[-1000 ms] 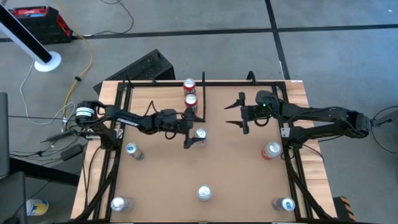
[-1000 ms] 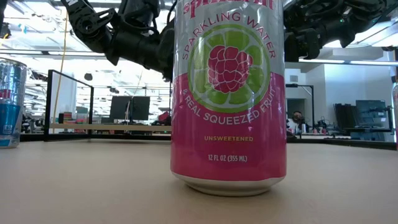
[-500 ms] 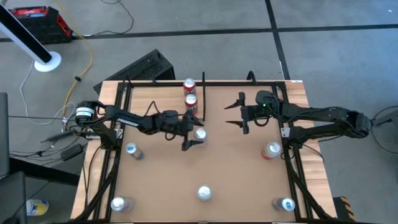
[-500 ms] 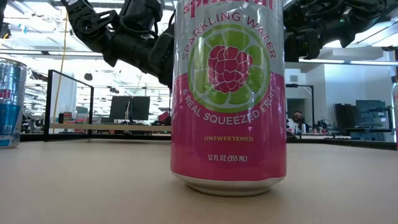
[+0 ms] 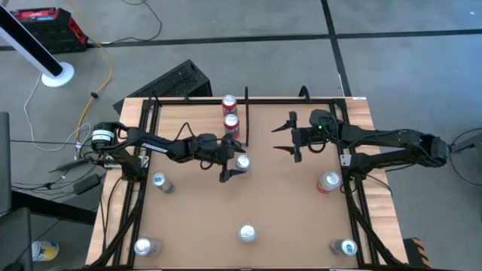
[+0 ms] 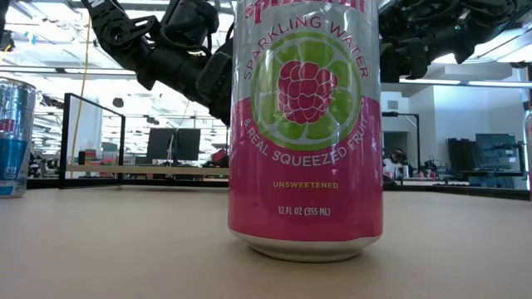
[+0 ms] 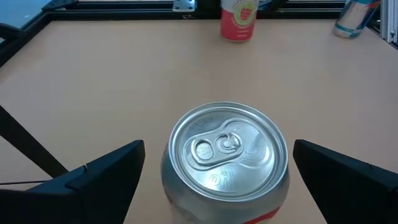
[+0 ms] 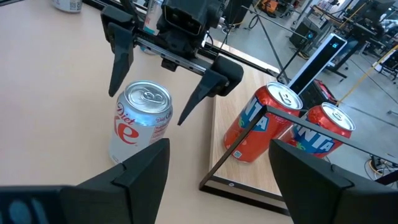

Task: Place canned beverage on shelf
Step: Put the top-red silver soda can on the shelf

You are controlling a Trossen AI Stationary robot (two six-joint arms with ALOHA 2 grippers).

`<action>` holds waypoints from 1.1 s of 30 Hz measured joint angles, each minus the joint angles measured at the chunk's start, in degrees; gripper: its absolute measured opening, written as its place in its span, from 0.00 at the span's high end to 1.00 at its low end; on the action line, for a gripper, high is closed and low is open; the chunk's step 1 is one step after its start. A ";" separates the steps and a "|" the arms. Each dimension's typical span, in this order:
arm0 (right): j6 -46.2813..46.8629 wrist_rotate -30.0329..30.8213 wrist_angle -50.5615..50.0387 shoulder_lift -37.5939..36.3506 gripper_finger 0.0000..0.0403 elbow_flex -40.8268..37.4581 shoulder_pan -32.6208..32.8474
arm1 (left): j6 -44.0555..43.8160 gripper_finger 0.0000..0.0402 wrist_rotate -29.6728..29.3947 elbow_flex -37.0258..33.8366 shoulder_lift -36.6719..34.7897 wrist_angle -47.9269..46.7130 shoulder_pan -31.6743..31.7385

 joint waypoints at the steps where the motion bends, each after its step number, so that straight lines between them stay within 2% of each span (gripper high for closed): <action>1: 0.00 0.00 0.00 0.00 0.26 0.00 0.00 | 0.00 0.01 -0.16 0.00 0.00 0.00 0.01; 5: 0.00 0.02 0.00 0.00 0.26 0.00 0.02 | 0.01 0.02 -1.06 0.00 0.00 -0.01 0.02; 10: 0.00 0.02 0.00 0.00 0.26 0.00 0.01 | 0.01 0.09 -1.66 0.02 0.00 -0.72 0.00; 19: -0.02 0.02 0.00 0.00 0.26 0.00 -0.01 | 0.96 0.33 -1.70 0.02 0.00 -0.50 0.00; 25: -0.07 0.02 -0.29 -0.02 0.26 0.00 -0.01 | 0.87 0.33 1.52 -0.07 -1.98 -1.21 0.11; 29: -0.09 0.02 -0.46 -0.01 0.26 0.00 -0.01 | 0.85 0.33 3.26 -0.05 -6.95 -3.02 0.00; 33: -0.07 0.02 -0.46 -0.02 0.26 0.00 -0.01 | 1.61 0.32 2.86 0.00 -13.41 -10.91 0.03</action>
